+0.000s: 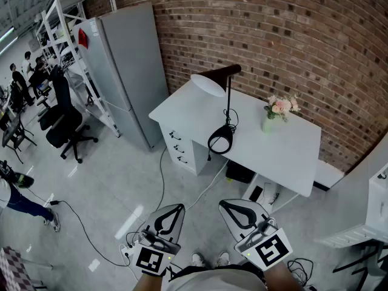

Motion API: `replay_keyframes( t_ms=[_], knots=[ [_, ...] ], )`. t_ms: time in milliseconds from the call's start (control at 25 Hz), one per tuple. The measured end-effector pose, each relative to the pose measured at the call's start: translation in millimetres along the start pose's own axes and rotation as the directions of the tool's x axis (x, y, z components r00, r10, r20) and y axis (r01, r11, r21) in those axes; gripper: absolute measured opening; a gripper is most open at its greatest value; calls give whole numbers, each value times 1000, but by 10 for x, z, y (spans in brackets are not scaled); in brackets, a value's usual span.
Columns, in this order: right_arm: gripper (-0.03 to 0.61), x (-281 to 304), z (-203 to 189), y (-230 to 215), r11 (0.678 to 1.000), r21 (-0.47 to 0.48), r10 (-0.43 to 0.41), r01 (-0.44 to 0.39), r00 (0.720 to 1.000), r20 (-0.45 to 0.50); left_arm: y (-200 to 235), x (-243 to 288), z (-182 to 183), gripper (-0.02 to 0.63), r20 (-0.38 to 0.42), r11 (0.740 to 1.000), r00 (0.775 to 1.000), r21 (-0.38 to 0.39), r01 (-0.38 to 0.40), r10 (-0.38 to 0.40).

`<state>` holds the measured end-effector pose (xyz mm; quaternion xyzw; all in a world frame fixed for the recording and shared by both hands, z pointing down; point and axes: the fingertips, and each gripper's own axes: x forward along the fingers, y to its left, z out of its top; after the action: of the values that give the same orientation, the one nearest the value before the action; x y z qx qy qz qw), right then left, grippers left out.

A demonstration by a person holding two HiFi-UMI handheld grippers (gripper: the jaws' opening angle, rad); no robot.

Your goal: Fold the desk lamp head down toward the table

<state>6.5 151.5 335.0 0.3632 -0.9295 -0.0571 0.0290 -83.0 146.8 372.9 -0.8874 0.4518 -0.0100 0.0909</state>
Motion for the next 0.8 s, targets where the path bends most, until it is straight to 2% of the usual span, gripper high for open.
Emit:
replay_keyframes(
  t_ms=[480,800],
  knots=[
    [17,75,-22,17,1000,19,-7,7,1000,14,56,-60,-77,8,-11,1000,1000,-1,-17,17],
    [18,26,-44,-112,1000,24,-11,11,1000,12,-5,80,-73,8,-3,1000,1000,-16,-11,11]
  ],
)
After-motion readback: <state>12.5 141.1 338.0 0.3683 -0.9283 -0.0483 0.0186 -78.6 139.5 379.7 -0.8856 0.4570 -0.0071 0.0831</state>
